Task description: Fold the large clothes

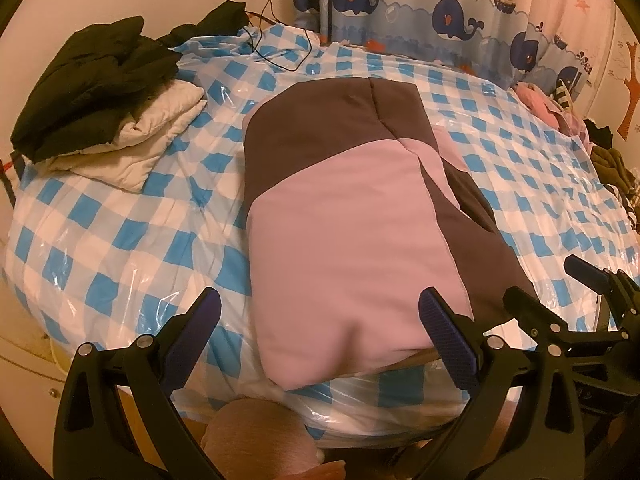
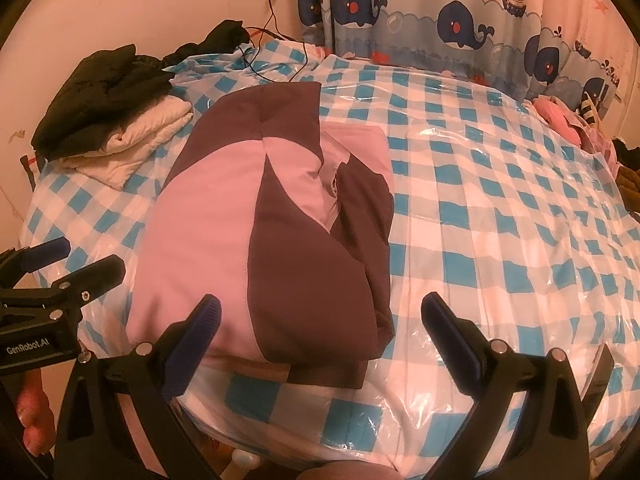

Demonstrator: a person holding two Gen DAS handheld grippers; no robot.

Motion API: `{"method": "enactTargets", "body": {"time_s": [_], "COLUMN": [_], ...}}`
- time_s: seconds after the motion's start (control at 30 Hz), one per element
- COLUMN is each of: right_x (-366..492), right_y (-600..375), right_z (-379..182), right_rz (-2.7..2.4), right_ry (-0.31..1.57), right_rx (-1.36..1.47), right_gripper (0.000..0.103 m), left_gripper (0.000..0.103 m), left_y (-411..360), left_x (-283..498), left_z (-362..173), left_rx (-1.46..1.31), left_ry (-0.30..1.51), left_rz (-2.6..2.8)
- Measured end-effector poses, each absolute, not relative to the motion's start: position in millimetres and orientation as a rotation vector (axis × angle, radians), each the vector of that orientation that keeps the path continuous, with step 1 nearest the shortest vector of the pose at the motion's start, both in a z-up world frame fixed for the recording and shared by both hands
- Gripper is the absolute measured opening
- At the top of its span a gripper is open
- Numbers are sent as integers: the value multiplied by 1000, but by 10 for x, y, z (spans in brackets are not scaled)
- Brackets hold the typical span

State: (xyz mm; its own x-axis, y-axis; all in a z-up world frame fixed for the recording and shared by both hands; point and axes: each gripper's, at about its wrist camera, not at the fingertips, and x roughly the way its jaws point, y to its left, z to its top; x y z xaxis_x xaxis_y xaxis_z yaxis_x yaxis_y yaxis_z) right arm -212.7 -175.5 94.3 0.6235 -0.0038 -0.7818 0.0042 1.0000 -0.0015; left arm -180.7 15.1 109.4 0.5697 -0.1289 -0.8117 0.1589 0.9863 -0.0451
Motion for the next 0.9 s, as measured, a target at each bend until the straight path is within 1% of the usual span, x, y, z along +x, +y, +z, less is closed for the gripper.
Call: {"method": "enactTargets", "body": {"time_s": [0.9], "right_x": [-2096], "right_y": [-1705], "right_z": [921], "right_rz": [-2], "right_ry": [907], "right_rx": [-3], "right_gripper": [96], "left_gripper": [95], "left_y": [194], "left_x": [-1780], "left_z": [1035], "left_rx": [80], "left_ry": [956], "left_rz": [-124]}}
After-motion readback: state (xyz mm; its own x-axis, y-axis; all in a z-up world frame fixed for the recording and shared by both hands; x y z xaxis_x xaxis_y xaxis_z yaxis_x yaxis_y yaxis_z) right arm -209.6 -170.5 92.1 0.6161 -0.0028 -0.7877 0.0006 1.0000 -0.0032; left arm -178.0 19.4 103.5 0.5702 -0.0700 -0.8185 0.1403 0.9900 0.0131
